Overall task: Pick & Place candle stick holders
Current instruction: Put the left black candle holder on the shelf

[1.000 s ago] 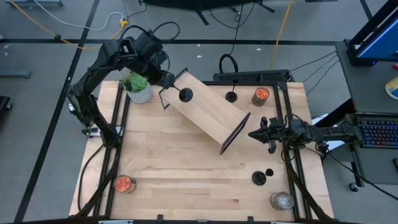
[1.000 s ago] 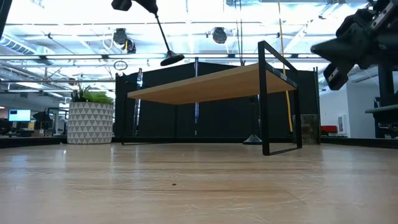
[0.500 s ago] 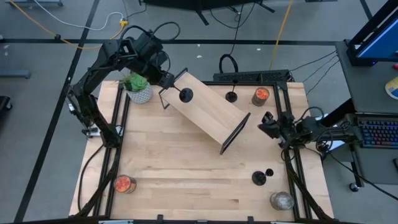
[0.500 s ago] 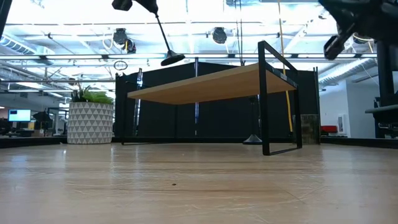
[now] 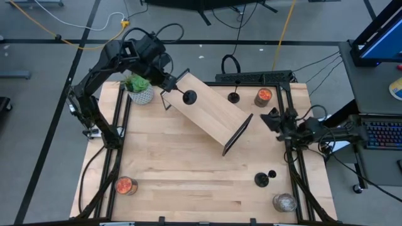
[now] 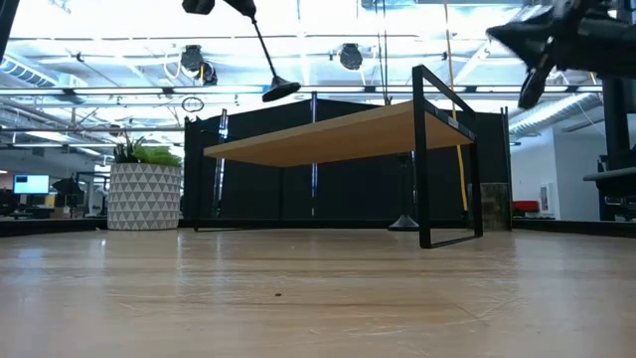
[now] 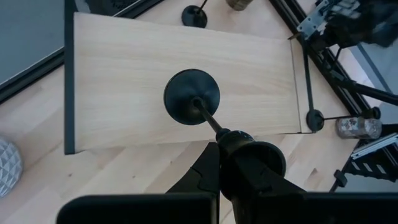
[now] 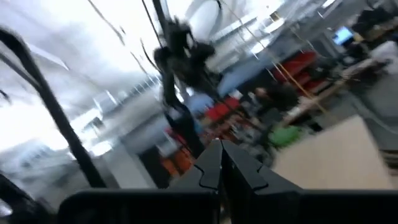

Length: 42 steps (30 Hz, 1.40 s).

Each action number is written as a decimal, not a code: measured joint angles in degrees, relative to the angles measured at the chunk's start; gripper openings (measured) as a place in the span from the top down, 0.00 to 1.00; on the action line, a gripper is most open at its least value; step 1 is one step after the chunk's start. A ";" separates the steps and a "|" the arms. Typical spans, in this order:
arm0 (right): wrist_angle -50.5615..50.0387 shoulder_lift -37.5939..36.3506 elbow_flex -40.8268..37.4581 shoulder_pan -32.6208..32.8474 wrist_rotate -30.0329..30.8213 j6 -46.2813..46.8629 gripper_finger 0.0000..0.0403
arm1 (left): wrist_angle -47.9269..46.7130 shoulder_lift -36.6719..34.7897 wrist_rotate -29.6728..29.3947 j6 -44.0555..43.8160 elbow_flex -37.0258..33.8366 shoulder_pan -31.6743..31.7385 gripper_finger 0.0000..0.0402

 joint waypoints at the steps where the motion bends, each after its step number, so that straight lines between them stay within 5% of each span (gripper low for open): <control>1: -2.43 1.66 1.51 0.00 0.08 -1.11 1.00 | 0.51 0.00 0.00 -0.01 0.00 -0.20 0.98; 17: -6.67 36.65 30.88 -0.10 -4.47 -30.71 1.00 | 3.11 -0.02 -1.62 -0.26 -0.02 -3.92 0.98; 26: -6.90 51.09 44.14 -3.41 -5.68 -38.90 0.98 | 4.32 -0.02 -1.58 -0.11 -0.02 -6.77 0.98; 31: -7.89 57.76 50.64 -5.52 -12.08 -41.06 0.88 | 6.68 -0.02 -1.35 0.96 -0.04 -8.31 0.98; 42: -11.53 68.64 61.33 -8.57 -13.53 -42.79 0.54 | 10.05 1.87 1.58 2.68 0.00 -10.98 0.98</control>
